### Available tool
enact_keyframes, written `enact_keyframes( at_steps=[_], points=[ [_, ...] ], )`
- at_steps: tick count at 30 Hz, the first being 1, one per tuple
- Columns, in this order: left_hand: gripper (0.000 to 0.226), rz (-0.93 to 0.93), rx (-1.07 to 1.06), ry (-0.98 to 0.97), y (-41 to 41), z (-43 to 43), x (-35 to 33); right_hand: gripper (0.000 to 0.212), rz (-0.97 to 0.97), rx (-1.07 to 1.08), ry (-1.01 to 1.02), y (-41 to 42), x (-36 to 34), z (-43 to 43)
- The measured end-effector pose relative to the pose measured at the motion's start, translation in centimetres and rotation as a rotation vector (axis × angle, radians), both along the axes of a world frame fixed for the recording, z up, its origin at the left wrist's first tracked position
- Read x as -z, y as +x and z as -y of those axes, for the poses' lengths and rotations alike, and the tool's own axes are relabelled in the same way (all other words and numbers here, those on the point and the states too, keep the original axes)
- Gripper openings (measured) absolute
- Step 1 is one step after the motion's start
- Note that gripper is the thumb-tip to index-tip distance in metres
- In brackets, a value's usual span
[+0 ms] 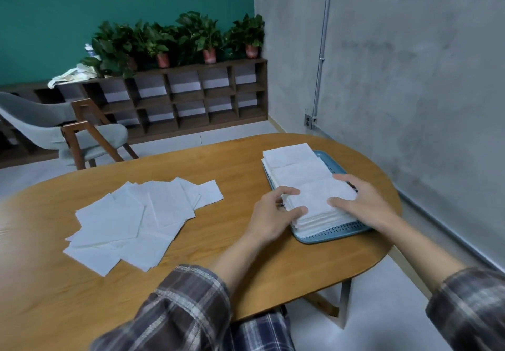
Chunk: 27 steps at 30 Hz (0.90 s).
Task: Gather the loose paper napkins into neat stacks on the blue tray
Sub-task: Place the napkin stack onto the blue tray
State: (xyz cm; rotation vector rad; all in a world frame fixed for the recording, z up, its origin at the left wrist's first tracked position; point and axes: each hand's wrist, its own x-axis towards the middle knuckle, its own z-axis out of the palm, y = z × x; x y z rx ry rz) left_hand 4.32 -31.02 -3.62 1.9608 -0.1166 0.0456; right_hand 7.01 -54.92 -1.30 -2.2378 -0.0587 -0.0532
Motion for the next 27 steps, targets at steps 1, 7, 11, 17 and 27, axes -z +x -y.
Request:
enact_keyframes(
  at_steps=[1,7,11,17,27],
  points=[
    [0.035,0.018,0.003,0.011,0.0,0.0,0.1,0.065,0.016,0.007,-0.015,-0.1,-0.1,0.0],
    [0.040,0.070,0.007,0.118,-0.7,0.2,0.7,0.066,0.005,0.004,-0.125,-0.1,0.0,0.1],
    [0.044,0.342,-0.048,0.293,-0.6,0.1,-0.1,0.067,0.184,-0.085,-0.262,0.3,-0.7,-0.6],
    [0.078,0.169,0.188,0.820,1.5,2.3,-1.2,0.067,0.099,-0.366,-0.629,3.4,-0.8,-2.3],
    [0.078,0.016,0.217,0.797,1.9,2.7,1.4,0.062,-0.006,-0.420,-0.628,4.5,2.3,-2.2]
  ],
)
